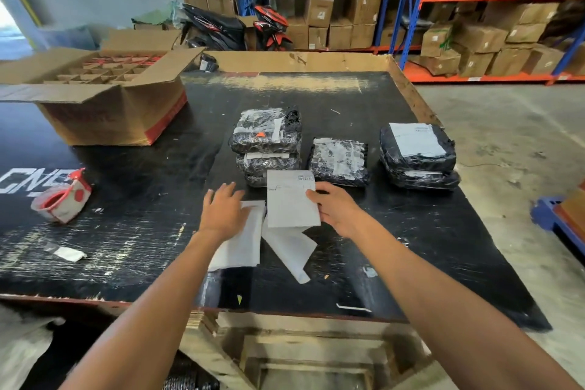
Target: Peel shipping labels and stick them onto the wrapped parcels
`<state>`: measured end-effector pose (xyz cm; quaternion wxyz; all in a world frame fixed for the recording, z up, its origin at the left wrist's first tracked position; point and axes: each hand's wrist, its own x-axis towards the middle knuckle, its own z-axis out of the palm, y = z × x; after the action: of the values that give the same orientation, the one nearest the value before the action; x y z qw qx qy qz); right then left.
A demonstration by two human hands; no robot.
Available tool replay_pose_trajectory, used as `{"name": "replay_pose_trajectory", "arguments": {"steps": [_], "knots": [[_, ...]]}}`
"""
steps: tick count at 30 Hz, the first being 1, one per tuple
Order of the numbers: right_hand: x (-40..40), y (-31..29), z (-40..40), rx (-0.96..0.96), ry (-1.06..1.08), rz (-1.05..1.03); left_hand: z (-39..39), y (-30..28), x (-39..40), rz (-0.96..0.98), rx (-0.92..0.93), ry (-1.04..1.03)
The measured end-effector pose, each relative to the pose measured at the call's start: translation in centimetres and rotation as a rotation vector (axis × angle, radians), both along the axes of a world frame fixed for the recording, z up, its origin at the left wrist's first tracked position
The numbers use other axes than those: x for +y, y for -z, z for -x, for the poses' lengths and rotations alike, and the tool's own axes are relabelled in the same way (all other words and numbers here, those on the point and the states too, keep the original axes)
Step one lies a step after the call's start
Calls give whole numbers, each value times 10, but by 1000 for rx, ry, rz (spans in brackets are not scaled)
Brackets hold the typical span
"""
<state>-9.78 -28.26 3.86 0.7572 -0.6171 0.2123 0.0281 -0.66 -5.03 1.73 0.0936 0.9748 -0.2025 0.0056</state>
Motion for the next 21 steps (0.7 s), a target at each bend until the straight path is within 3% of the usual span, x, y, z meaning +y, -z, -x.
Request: {"name": "replay_pose_trajectory", "arguments": {"steps": [2, 4, 6, 8, 15, 21], "knots": [[-14, -5, 5, -39, -8, 28, 11, -20, -27, 413, 115, 13], [-26, -9, 10, -88, -20, 54, 27, -35, -56, 813, 431, -43], [-35, -13, 17, -132, -52, 101, 41, -41, -82, 1055, 584, -44], [-44, -17, 24, -182, -65, 190, 52, -48, -103, 1192, 580, -43], [-82, -27, 34, -326, 149, 348, 55, -56, -142, 1257, 736, 38], [-96, -32, 41, -383, 184, 369, 53, -65, -154, 1226, 682, 81]]}}
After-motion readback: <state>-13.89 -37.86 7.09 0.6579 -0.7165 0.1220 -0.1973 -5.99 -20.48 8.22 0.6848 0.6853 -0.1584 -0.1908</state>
